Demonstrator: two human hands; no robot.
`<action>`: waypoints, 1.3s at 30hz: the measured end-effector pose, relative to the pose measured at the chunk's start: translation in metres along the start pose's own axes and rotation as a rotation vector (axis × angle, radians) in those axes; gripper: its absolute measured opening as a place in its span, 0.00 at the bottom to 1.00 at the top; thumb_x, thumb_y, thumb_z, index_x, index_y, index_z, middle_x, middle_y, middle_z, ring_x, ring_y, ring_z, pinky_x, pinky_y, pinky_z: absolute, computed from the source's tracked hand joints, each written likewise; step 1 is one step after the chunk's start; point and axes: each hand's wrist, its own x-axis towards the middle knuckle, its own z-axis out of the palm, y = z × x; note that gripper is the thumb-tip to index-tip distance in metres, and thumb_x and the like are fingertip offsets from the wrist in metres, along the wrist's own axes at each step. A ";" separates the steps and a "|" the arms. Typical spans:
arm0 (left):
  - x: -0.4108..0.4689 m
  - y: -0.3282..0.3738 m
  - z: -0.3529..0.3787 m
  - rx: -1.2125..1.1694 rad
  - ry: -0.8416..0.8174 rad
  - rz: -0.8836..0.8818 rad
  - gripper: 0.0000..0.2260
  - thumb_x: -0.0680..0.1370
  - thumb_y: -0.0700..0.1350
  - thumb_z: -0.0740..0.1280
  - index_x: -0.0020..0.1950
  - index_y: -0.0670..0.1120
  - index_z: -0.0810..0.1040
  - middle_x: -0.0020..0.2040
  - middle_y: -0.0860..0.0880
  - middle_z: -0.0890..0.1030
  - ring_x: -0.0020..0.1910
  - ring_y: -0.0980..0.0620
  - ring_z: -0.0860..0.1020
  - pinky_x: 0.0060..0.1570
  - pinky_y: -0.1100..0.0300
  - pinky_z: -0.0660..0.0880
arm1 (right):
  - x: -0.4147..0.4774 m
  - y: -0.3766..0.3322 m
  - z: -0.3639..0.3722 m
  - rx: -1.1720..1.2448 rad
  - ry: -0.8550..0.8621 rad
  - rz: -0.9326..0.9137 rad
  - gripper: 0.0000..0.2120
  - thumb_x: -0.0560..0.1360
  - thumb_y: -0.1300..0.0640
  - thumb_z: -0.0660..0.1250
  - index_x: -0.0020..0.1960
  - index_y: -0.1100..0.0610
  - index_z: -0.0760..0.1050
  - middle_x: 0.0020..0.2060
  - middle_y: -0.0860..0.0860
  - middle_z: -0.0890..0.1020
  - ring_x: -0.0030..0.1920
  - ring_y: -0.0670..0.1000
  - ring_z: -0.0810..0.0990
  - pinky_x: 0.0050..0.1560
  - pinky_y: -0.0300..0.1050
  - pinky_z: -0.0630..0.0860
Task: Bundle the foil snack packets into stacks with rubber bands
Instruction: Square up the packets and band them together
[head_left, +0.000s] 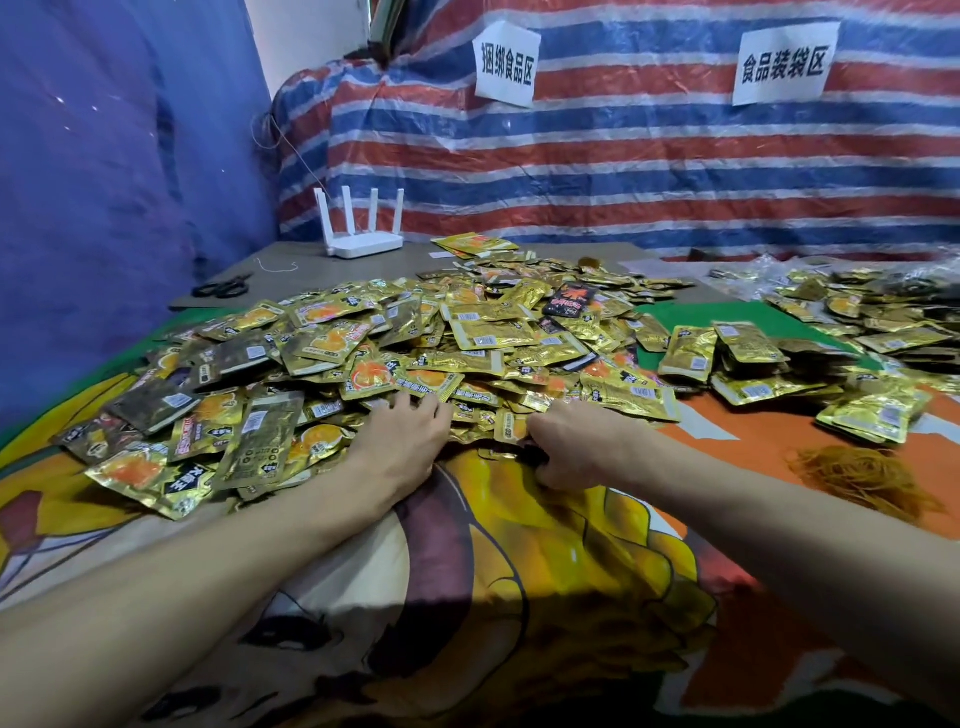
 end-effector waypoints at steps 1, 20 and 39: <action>0.001 -0.001 0.001 0.019 0.005 0.010 0.12 0.81 0.40 0.57 0.65 0.43 0.68 0.60 0.44 0.75 0.55 0.40 0.77 0.41 0.52 0.70 | 0.001 -0.002 0.000 -0.013 0.008 0.004 0.09 0.76 0.57 0.67 0.52 0.62 0.78 0.36 0.53 0.74 0.34 0.55 0.73 0.29 0.45 0.67; 0.008 -0.025 -0.015 -0.068 -0.027 0.082 0.08 0.79 0.38 0.57 0.54 0.46 0.73 0.53 0.48 0.81 0.49 0.42 0.80 0.37 0.54 0.63 | 0.019 -0.018 0.020 0.147 0.251 0.234 0.06 0.79 0.59 0.64 0.55 0.59 0.72 0.41 0.55 0.72 0.46 0.63 0.79 0.42 0.57 0.80; 0.027 -0.079 -0.043 -1.354 0.169 -0.374 0.08 0.82 0.47 0.67 0.50 0.44 0.82 0.49 0.42 0.85 0.42 0.41 0.83 0.46 0.44 0.81 | 0.009 0.026 -0.018 0.928 0.603 0.402 0.11 0.80 0.62 0.63 0.38 0.57 0.76 0.33 0.52 0.81 0.34 0.52 0.81 0.30 0.42 0.78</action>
